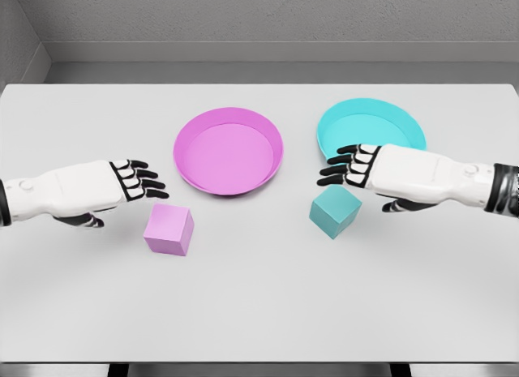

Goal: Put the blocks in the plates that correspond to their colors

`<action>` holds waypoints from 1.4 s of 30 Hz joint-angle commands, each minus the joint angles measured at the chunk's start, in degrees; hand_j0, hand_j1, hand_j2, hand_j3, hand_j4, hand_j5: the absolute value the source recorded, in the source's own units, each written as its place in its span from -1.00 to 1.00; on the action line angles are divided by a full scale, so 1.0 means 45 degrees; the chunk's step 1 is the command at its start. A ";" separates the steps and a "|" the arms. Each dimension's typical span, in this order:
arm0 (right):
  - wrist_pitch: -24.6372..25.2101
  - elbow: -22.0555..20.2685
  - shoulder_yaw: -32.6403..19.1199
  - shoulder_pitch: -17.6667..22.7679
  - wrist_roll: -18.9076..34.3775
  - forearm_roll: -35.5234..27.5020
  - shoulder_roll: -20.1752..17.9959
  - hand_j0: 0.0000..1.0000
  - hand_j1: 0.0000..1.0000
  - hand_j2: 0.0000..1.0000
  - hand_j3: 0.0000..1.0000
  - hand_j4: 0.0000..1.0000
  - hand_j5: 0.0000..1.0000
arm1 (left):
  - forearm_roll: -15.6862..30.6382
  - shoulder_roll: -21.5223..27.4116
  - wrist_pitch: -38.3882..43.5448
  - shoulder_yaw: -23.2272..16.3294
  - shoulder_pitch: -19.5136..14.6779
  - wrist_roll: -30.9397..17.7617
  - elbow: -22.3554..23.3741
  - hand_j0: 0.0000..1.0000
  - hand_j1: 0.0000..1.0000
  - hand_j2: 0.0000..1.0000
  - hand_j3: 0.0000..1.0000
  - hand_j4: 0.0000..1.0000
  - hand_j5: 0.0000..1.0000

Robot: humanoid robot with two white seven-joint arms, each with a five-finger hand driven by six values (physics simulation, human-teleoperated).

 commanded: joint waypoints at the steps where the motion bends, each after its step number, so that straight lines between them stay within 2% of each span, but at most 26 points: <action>1: 0.0018 -0.0006 0.0063 0.0000 0.0005 -0.0056 0.0164 1.00 1.00 1.00 1.00 1.00 1.00 | 0.0014 -0.0194 0.0013 -0.0415 -0.0058 0.0011 0.0079 1.00 1.00 1.00 1.00 1.00 1.00; 3: 0.0018 -0.0006 0.0063 0.0000 0.0005 0.0120 0.0262 1.00 1.00 1.00 1.00 1.00 1.00 | -0.0025 -0.0351 0.0013 -0.0669 -0.0293 -0.0008 0.0118 1.00 1.00 1.00 1.00 1.00 1.00; 15: 0.0018 0.0072 0.0356 -0.0137 0.0024 0.0862 0.0575 1.00 1.00 1.00 1.00 1.00 1.00 | -0.0084 -0.0605 0.0013 -0.0689 -0.0391 -0.0008 0.0098 1.00 1.00 1.00 1.00 1.00 1.00; 17: 0.0018 0.0092 0.0435 -0.0137 0.0747 0.0921 0.0594 1.00 1.00 1.00 1.00 1.00 1.00 | -0.0104 -0.0683 0.0013 -0.0689 -0.0430 -0.0028 0.0079 1.00 1.00 1.00 1.00 1.00 1.00; 20: 0.0018 0.0111 0.0513 -0.0254 0.0825 0.1038 0.0750 1.00 1.00 1.00 1.00 1.00 1.00 | -0.0104 -0.0800 0.0013 -0.0708 -0.0450 -0.0028 0.0079 1.00 1.00 1.00 1.00 1.00 1.00; 23: 0.0018 0.0111 0.0513 -0.0273 0.0825 0.1097 0.0809 1.00 1.00 1.00 1.00 1.00 1.00 | -0.0123 -0.1015 0.0013 -0.1177 -0.0840 -0.0028 0.0098 1.00 1.00 1.00 1.00 1.00 1.00; 26: 0.0018 0.0228 0.0513 -0.0312 0.0825 0.1312 0.0829 1.00 1.00 1.00 1.00 1.00 1.00 | -0.0123 -0.1073 0.0013 -0.1236 -0.0860 -0.0028 0.0098 1.00 1.00 1.00 1.00 1.00 1.00; 32: 0.0018 0.0795 0.0727 -0.0586 0.0865 0.1351 0.1239 1.00 1.00 1.00 1.00 1.00 1.00 | -0.0123 -0.1093 0.0013 -0.1255 -0.0860 -0.0028 0.0098 1.00 1.00 1.00 1.00 1.00 1.00; 34: 0.0018 0.1049 0.0767 -0.0606 0.1274 0.1409 0.1571 1.00 1.00 1.00 1.00 1.00 1.00 | -0.0123 -0.1113 0.0013 -0.1255 -0.0860 -0.0047 0.0079 1.00 1.00 1.00 1.00 1.00 1.00; 42: 0.0018 0.1791 0.0981 -0.0859 0.1294 0.1566 0.1942 1.00 1.00 1.00 1.00 1.00 1.00 | -0.0221 -0.1093 0.0013 -0.1431 -0.0860 -0.0145 0.0020 1.00 1.00 1.00 1.00 1.00 1.00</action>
